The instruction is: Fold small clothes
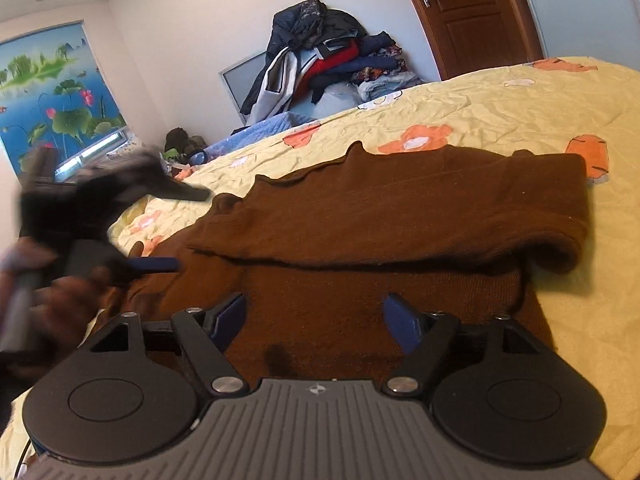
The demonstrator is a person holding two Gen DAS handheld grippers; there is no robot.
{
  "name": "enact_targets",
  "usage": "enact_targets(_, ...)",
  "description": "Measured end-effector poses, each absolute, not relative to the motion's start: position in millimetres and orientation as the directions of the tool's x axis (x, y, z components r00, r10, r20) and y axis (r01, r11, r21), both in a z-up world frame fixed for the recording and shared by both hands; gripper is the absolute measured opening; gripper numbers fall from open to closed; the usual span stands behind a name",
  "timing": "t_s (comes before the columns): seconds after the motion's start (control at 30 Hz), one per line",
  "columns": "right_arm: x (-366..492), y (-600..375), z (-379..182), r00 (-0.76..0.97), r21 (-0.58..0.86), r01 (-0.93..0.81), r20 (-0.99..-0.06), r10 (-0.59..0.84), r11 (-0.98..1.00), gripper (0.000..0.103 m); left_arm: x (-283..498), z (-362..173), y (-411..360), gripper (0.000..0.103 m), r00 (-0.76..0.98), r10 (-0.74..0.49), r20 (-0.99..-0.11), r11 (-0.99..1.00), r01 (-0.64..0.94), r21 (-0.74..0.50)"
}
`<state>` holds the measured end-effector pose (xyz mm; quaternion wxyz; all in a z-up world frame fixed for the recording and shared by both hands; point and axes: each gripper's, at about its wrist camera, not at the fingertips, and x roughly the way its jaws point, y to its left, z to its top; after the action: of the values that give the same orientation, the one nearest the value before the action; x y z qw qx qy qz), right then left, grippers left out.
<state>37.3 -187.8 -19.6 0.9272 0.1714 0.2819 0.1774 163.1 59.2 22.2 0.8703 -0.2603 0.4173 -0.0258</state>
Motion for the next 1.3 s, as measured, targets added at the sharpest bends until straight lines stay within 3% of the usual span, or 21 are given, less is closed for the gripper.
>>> enact_targets(0.03, 37, -187, -20, 0.778, 0.419, -0.235, -0.460, 0.428, 0.877, 0.077, 165, 23, 51, 0.057, 0.675, -0.202, -0.709, 0.898, -0.162, -0.410)
enact_targets(0.1, 37, -188, -20, 0.777, 0.429, -0.236, -0.455, 0.434, 0.872, 0.078, 174, 22, 33, 0.025, 0.669, -0.108, -0.736, 0.947, -0.157, -0.281)
enact_targets(0.17, 37, -189, -22, 0.776, 0.441, -0.233, -0.453, 0.439, 0.867, 0.078, 179, 25, 22, 0.005, 0.674, -0.061, -0.736, 0.966, -0.146, -0.213)
enact_targets(0.23, 38, -189, -22, 0.776, 0.447, -0.233, -0.449, 0.442, 0.864, 0.078, 172, 39, 21, 0.005, 0.706, -0.045, -0.707, 0.969, -0.140, -0.201)
enact_targets(0.33, 38, -190, -22, 0.774, 0.453, -0.237, -0.446, 0.449, 0.859, 0.079, 151, 75, 34, 0.005, 0.804, -0.007, -0.595, 0.978, -0.120, -0.173)
enact_targets(0.43, 38, -190, -22, 0.773, 0.455, -0.240, -0.445, 0.452, 0.858, 0.080, 135, 91, 61, 0.005, 0.847, 0.109, -0.520, 0.975, -0.193, -0.109)
enact_targets(0.6, 39, -189, -22, 0.769, 0.454, -0.246, -0.446, 0.457, 0.856, 0.082, 137, 48, 114, 0.005, 0.750, 0.246, -0.614, 0.944, -0.330, -0.025)
enact_targets(0.77, 38, -187, -21, 0.767, 0.449, -0.247, -0.451, 0.457, 0.859, 0.083, 133, 20, 103, 0.005, 0.719, 0.266, -0.642, 0.955, -0.287, 0.075)
enact_targets(0.87, 35, -187, -9, 0.759, 0.434, -0.276, -0.450, 0.471, 0.858, 0.083, 104, 49, 97, 0.010, 0.746, 0.310, -0.590, 0.945, -0.310, 0.105)
enact_targets(0.9, 34, -188, 1, 0.763, 0.424, -0.299, -0.431, 0.481, 0.855, 0.085, 92, 59, 95, 0.016, 0.758, 0.332, -0.561, 0.938, -0.326, 0.115)
enact_targets(0.93, 35, -192, 11, 0.779, 0.411, -0.311, -0.406, 0.478, 0.857, 0.093, 80, 68, 93, 0.020, 0.779, 0.345, -0.524, 0.935, -0.333, 0.119)
enact_targets(0.97, 40, -196, 21, 0.799, 0.397, -0.306, -0.386, 0.460, 0.865, 0.098, 70, 77, 90, 0.036, 0.807, 0.343, -0.481, 0.937, -0.331, 0.111)
enact_targets(1.0, 48, -199, 30, 0.818, 0.381, -0.289, -0.379, 0.434, 0.878, 0.103, 63, 83, 86, 0.068, 0.836, 0.320, -0.445, 0.945, -0.314, 0.089)
enact_targets(1.07, 75, -200, 38, 0.828, 0.332, -0.266, -0.402, 0.391, 0.905, 0.103, 63, 90, 77, 0.099, 0.885, 0.213, -0.413, 0.974, -0.224, 0.024)
enact_targets(1.13, 110, -192, 34, 0.813, 0.260, -0.227, -0.481, 0.330, 0.939, 0.100, 78, 83, 64, 0.098, 0.892, 0.114, -0.438, 0.992, -0.127, -0.001)
enact_targets(1.23, 153, -181, 10, 0.746, 0.182, -0.186, -0.614, 0.259, 0.966, 0.097, 116, 47, 54, 0.096, 0.808, 0.081, -0.583, 0.994, -0.105, -0.006)
enact_targets(1.3, 161, -174, -9, 0.726, 0.078, -0.168, -0.665, 0.177, 0.983, 0.103, 134, 20, 66, 0.097, 0.734, 0.060, -0.676, 0.989, -0.137, -0.060)
